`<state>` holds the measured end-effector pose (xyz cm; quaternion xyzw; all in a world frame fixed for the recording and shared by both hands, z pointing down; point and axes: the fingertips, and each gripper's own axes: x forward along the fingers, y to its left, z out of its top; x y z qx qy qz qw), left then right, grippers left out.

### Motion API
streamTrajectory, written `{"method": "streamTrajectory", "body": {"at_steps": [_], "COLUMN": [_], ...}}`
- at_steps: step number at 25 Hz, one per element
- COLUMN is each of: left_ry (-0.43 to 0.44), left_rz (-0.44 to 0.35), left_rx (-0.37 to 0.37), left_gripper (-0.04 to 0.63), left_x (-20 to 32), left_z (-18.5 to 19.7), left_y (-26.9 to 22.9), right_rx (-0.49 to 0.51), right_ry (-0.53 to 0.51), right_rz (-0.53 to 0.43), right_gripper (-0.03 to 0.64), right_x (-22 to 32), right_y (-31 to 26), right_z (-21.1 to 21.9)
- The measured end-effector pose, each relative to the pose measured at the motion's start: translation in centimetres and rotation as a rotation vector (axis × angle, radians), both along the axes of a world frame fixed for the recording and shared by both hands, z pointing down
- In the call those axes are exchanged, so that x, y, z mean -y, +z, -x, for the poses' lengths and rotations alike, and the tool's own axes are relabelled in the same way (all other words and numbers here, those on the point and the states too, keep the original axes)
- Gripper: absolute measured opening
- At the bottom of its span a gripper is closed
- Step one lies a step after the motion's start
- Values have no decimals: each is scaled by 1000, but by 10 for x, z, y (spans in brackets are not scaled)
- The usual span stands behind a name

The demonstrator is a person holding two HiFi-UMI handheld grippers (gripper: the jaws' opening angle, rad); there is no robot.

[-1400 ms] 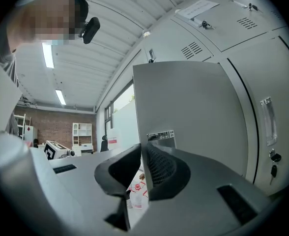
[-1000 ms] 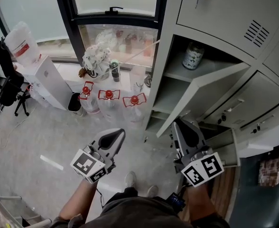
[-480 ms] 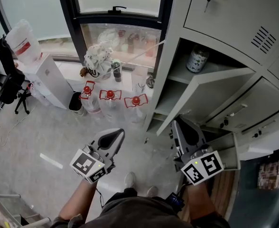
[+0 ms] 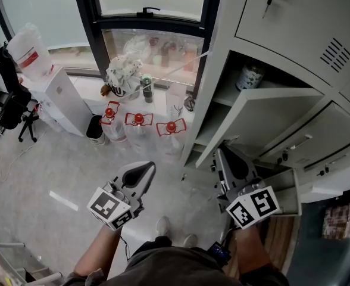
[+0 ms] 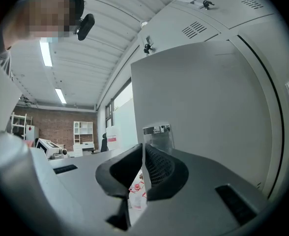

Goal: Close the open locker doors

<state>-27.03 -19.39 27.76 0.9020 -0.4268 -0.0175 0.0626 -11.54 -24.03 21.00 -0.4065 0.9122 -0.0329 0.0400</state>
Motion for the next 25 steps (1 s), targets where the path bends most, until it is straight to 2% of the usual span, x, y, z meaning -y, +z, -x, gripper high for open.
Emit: {"method": "streamTrajectory", "body": {"at_steps": [25], "left_ry": [-19], "left_rz": [19], "left_rx": [-3], "left_gripper": [11], "left_x": [24], "left_z": [14], "left_y": [9], "right_rx": [0], "right_ry": [14], "right_rz": [18], "right_gripper": [14], "right_x": [45], "right_y": [11], "right_z": [5]}}
